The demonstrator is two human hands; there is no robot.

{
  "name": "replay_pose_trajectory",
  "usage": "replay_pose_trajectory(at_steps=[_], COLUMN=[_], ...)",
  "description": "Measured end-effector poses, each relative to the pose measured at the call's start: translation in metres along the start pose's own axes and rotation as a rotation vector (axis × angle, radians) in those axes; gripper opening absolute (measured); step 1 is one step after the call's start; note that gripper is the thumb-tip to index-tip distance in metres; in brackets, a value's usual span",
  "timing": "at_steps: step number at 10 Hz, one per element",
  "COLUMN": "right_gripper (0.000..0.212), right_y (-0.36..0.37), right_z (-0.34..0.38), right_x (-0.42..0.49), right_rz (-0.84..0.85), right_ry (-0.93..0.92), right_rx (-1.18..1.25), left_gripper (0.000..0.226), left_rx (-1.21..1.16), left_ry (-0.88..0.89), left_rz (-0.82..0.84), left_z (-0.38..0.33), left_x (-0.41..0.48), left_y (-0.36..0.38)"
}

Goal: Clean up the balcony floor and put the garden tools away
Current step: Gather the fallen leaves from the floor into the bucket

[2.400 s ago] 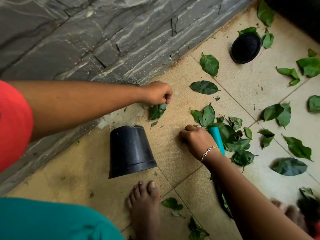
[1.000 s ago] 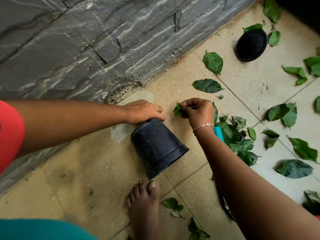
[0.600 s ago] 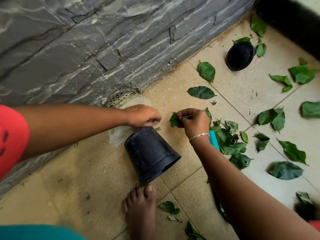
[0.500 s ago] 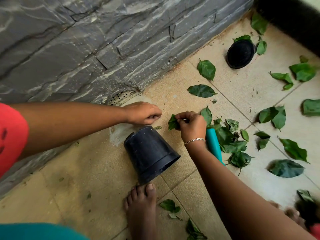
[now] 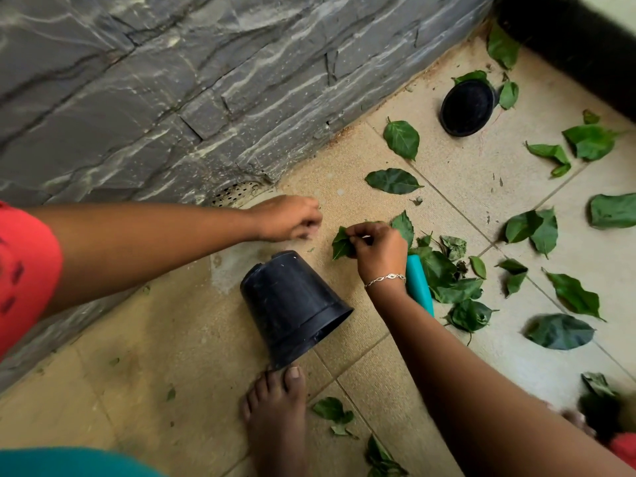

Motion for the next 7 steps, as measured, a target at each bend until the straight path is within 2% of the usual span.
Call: replay_pose_trajectory(at_steps=[1,2,3,5,6,7], right_gripper=[0.016,0.018,0.023,0.022,0.020,0.021], right_y=[-0.016,-0.038,-0.070,-0.152,-0.168,-0.163], right_z=[0.021,0.059,0.098,0.127,0.111,0.088], right_x=[0.019,0.049,0.083,0.094,0.082,0.075], right_rz=[0.011,0.110,0.194,0.213,0.144,0.215], right_ry=[-0.068,-0.272,-0.445,-0.591,-0.611,-0.658], right_rx=[-0.049,-0.253,-0.479,-0.659,-0.732,-0.941], left_gripper=[0.038,0.030,0.028,0.037,0.035,0.032], left_rx=[-0.237,-0.512,-0.818,-1.441,-1.574,-1.527], left_ry=[0.051,0.349,0.244,0.084,0.008,-0.072], left_rz=[0.008,-0.064,0.186,0.416,0.512,0.603], left_z=[-0.040,-0.195,-0.288,-0.354,-0.365,-0.369], left_x=[-0.013,0.013,0.037,0.012,-0.006,-0.015], left_y=[-0.029,-0.145,-0.163,-0.140,-0.121,-0.097])
Point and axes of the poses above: each hand's wrist, its own x-axis towards the middle knuckle, its own y-axis out of the palm, z = x × y, the point moved 3 cm from there along x, towards the middle knuckle, and after that the axes turned 6 degrees about -y, right-handed, at the moved point
